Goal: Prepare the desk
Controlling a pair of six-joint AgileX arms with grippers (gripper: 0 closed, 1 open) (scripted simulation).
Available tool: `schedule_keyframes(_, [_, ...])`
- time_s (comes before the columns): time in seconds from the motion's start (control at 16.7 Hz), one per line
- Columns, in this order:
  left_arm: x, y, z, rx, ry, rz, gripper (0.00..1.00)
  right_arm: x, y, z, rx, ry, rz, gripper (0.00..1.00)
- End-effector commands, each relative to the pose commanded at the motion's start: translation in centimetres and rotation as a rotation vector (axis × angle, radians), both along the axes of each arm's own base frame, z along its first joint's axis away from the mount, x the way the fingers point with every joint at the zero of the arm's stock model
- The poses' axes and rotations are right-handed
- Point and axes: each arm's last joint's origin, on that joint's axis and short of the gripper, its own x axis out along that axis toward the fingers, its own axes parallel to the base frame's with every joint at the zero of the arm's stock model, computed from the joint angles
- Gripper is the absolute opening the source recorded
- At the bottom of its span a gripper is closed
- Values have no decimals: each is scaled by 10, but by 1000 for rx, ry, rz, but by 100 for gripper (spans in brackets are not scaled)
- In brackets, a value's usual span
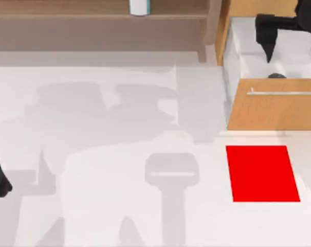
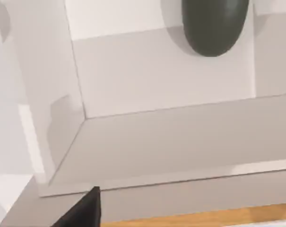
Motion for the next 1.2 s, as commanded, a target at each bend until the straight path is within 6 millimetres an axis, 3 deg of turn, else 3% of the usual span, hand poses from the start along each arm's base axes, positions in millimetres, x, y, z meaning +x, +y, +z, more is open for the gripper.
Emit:
schedule_keyframes(0.18, [0,0,0,0,0,0,100,-12,3,11,-3,6,-1,100])
schedule_keyframes(0.3, [0,0,0,0,0,0,100,-7,2,5,-1,4,0,100])
schedule_keyframes(0.48, [0,0,0,0,0,0,100,19,-8,-25,0,-5,1,100])
schedule_keyframes(0.84, [0,0,0,0,0,0,100,67,-24,-129,-4,5,1,100])
schedule_keyframes(0.96, [0,0,0,0,0,0,100,71,-25,-142,-1,5,2,100])
schedule_keyframes(1.2, [0,0,0,0,0,0,100,71,-25,-143,-1,5,2,100])
